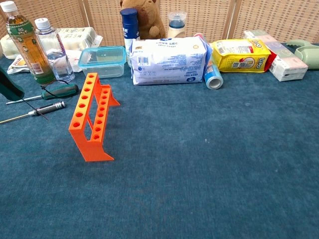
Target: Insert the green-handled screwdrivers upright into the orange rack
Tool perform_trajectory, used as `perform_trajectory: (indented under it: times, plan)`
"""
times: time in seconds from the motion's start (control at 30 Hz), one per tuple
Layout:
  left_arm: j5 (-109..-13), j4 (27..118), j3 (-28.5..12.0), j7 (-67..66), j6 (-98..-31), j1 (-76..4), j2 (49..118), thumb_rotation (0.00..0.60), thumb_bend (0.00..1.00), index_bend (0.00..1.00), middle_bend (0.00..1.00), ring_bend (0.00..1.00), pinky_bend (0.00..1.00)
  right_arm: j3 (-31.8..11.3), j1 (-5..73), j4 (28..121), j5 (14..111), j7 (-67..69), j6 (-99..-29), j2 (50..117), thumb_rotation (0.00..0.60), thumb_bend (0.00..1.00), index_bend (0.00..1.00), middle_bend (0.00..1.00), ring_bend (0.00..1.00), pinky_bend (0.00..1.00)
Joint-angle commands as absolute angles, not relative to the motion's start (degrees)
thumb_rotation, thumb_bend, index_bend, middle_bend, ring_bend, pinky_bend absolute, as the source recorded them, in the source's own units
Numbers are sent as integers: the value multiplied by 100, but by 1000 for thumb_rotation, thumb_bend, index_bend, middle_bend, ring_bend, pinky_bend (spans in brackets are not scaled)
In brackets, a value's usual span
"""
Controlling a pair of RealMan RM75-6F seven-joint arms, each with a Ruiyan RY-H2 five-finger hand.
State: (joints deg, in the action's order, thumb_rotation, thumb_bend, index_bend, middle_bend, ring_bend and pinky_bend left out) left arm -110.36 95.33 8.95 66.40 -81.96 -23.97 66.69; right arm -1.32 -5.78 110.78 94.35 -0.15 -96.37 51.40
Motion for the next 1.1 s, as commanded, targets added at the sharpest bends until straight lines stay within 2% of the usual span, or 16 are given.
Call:
perform_trajectory:
  times: [0.03,1.1]
  plan:
    - [-11018,9528,922,6683,-8198,-2442,6721,600,463,560,897,871,914,-127,-583,11072,9441,-1,-9642,5135,600,0,126,113,18,0]
    - [-10447,9446,905,6431,-7835,-2801,7176,600,463,561,897,871,914,-142,-556,11081,9366,49,-9591,5107,600,0,126,117,18,0]
